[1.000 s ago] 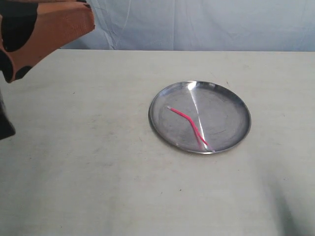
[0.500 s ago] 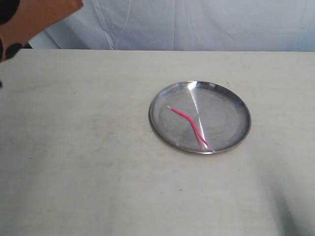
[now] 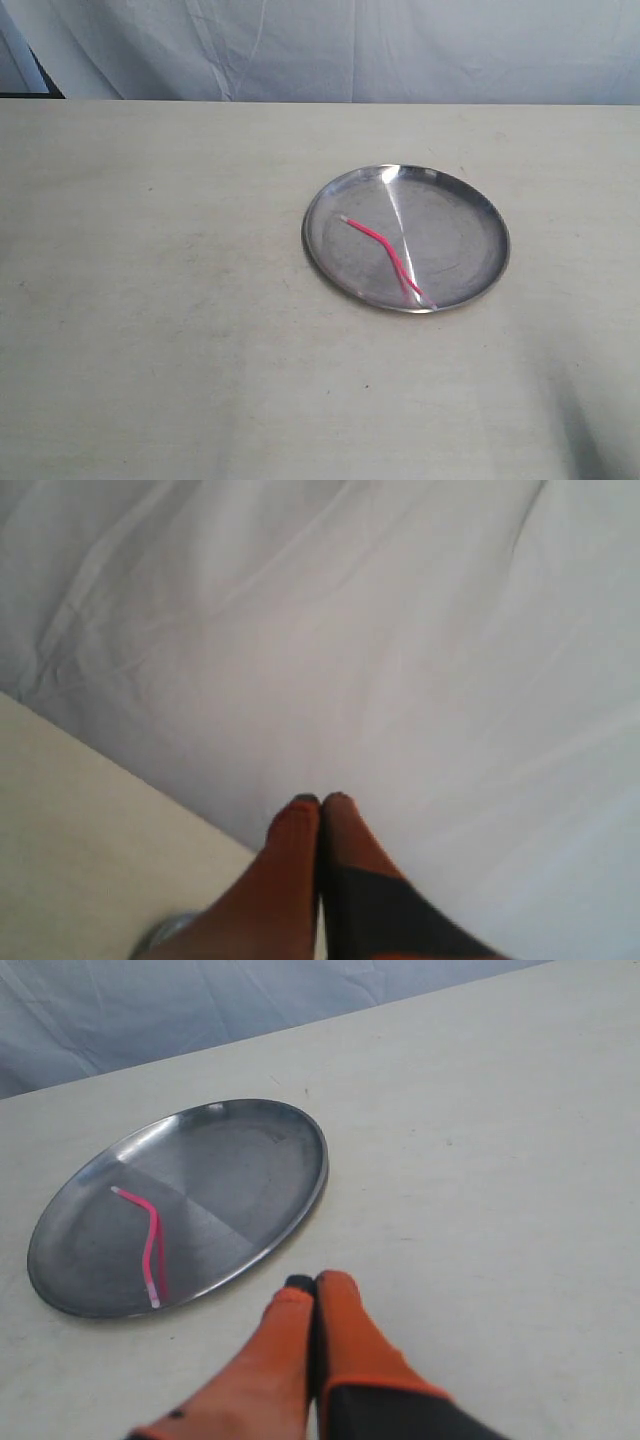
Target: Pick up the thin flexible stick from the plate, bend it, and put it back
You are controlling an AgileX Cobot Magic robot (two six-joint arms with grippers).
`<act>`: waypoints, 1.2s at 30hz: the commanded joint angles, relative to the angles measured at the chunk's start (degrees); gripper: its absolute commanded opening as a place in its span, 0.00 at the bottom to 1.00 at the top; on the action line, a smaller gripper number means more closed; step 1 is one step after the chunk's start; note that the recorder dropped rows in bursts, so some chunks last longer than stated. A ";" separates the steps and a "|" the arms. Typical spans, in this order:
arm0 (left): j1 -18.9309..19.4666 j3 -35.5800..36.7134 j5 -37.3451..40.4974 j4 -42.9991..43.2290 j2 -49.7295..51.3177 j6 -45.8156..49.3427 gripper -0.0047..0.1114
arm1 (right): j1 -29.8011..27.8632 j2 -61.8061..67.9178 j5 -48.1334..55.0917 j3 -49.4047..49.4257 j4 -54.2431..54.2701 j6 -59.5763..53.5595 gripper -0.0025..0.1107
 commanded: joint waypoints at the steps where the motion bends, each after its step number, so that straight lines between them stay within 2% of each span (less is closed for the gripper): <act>1: 7.30 5.37 0.35 -6.75 -12.17 -0.16 0.04 | -0.39 -0.45 -0.33 0.11 -0.13 -0.07 0.03; 5: 11.54 8.85 0.67 -15.44 -18.66 -0.16 0.04 | -0.39 -0.45 0.07 0.11 -0.13 -0.07 0.03; 9: 11.67 10.51 4.05 -21.45 -18.66 -0.16 0.04 | -0.39 -0.45 0.07 0.11 -0.13 -0.07 0.03; 14: 11.58 11.07 5.79 -20.60 -18.66 2.43 0.04 | -0.39 -0.45 0.07 0.11 -0.13 -0.07 0.03; 17: 11.58 11.07 4.55 -18.05 -18.66 12.40 0.04 | -0.39 -0.45 0.07 0.11 -0.13 -0.07 0.03; 18: 11.58 11.07 4.55 -18.48 -18.66 20.38 0.04 | -0.39 -0.45 0.07 0.11 -0.13 -0.07 0.03; 23: 11.58 11.07 7.48 -29.47 -18.66 54.30 0.04 | -0.39 -0.45 0.07 0.11 -0.13 -0.07 0.03; 25: 11.58 11.07 10.71 -33.06 -18.66 63.96 0.04 | -0.39 -0.45 0.07 0.11 -0.13 -0.07 0.03; 29: 11.58 11.96 16.90 -37.03 -18.66 66.65 0.04 | -0.39 -0.45 0.07 0.11 -0.13 -0.07 0.03; 36: 11.58 17.87 18.68 -37.19 -18.66 66.65 0.04 | -0.39 -0.45 -0.18 0.11 -0.13 -0.07 0.03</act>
